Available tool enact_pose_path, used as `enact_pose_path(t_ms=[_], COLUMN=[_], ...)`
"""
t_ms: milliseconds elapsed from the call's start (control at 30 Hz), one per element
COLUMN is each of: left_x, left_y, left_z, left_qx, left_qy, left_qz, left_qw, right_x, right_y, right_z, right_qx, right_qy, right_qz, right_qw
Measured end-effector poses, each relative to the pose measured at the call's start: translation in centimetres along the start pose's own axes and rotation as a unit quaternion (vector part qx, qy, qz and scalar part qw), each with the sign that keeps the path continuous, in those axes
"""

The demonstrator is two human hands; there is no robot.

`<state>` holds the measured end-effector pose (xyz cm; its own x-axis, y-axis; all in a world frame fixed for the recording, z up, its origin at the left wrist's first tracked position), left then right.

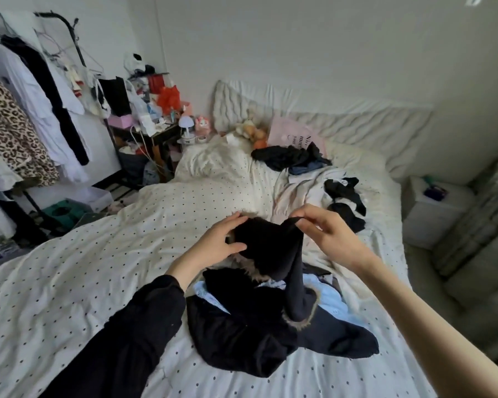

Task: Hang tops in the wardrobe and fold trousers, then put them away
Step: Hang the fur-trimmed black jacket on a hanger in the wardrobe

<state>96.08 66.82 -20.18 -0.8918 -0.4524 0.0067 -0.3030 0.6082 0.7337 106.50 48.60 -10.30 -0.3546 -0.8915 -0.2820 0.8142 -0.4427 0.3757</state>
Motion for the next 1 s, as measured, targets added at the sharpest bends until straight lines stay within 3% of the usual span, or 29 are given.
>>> enact_pose_path(t_ms=[133,200,300,367,467,667,767,1000], left_x=[0.1,-0.2,-1.2,-1.5,-1.5,-0.2,1.3,4.5], left_y=[-3.8,-5.7,-7.1,-7.8,-8.4,-10.3,-13.4,-19.4], left_z=[0.5,-0.3,-2.4,-3.6,-4.2,-4.6,-4.3,-1.3], left_qx=[0.169,0.22,0.151,0.074,0.041,0.005,-0.056,-0.075], left_qy=[0.123,0.156,0.158,0.145,0.137,0.099,0.076,0.061], left_qz=[0.066,0.056,-0.033,-0.037,-0.037,0.019,0.067,0.167], left_qw=[0.976,0.961,0.975,0.986,0.989,0.995,0.993,0.981], right_x=[3.6,5.2,7.9,9.4,11.2,12.7,12.3,11.5], right_y=[2.4,3.2,4.8,5.6,6.3,6.7,4.9,-1.1], right_z=[-1.4,-2.1,-3.5,-4.5,-5.7,-10.5,-13.3,-20.5], right_qx=[0.018,0.038,0.065,0.086,0.089,0.18,0.166,0.113], right_qy=[-0.039,-0.061,-0.096,-0.121,-0.148,-0.278,-0.317,-0.447], right_qz=[-0.027,-0.037,-0.077,-0.115,-0.131,-0.086,-0.091,-0.082], right_qw=[0.999,0.997,0.99,0.982,0.976,0.94,0.93,0.884])
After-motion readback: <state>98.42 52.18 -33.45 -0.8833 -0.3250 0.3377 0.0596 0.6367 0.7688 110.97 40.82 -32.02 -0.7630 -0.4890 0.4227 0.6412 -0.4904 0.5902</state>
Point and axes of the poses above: each hand's wrist, its own x-axis away from the middle knuckle, its own y-axis out of the back of the hand, z = x × y, the point moved 5 cm from there along -x, towards the middle knuckle, and after that the axes turned 11 degrees about -x, right-handed, at the moved point
